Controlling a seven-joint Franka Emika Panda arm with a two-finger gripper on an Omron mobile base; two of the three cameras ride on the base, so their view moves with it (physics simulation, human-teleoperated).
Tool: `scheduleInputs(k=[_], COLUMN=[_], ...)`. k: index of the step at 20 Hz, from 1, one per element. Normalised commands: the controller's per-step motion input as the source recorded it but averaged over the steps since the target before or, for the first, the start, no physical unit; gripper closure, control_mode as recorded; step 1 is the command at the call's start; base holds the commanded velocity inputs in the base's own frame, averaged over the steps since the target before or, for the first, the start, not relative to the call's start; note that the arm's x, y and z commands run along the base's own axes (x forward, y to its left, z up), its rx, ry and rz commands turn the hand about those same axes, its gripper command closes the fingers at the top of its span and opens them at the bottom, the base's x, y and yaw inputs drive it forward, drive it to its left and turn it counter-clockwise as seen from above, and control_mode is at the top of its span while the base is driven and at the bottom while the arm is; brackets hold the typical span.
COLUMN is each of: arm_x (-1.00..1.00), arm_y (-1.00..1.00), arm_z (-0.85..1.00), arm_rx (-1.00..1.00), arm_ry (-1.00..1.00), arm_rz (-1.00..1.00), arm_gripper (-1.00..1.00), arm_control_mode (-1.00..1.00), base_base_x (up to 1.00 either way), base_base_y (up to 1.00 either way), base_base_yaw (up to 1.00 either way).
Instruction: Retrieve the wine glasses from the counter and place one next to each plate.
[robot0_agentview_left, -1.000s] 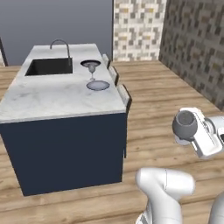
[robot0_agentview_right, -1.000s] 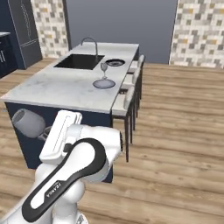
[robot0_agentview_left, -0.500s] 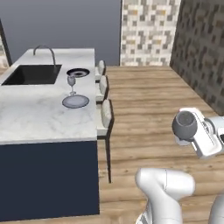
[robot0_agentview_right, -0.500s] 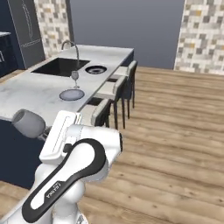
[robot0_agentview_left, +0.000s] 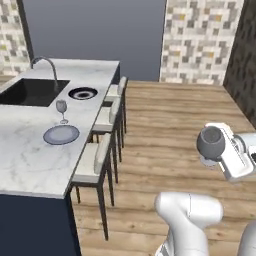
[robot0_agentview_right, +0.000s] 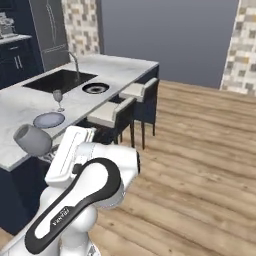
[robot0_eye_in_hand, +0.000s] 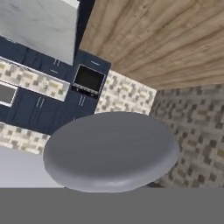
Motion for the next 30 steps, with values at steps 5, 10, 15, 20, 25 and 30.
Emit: scheduleInputs(k=[5, 10, 15, 20, 25, 30], arm_x=[0.00, 0.00, 0.00, 0.00, 0.00, 0.00], arm_y=[0.00, 0.00, 0.00, 0.00, 0.00, 0.00], arm_z=[0.00, 0.00, 0.00, 0.00, 0.00, 0.00], arm_rx=[0.00, 0.00, 0.00, 0.00, 0.00, 0.00], arm_ry=[0.00, 0.00, 0.00, 0.00, 0.00, 0.00], arm_rz=[0.00, 0.00, 0.00, 0.00, 0.00, 0.00], arm_gripper=[1.00, 1.00, 1.00, 1.00, 1.00, 1.00], arm_control_mode=[1.00, 1.00, 1.00, 1.00, 1.00, 1.00], base_base_x=[0.00, 0.00, -0.22, -0.59, -0.82, -0.07], base_base_y=[-0.04, 0.00, -0.27, -1.00, -1.00, -1.00], base_base_yaw=[0.99, 1.00, 0.95, 0.38, 0.15, 0.12])
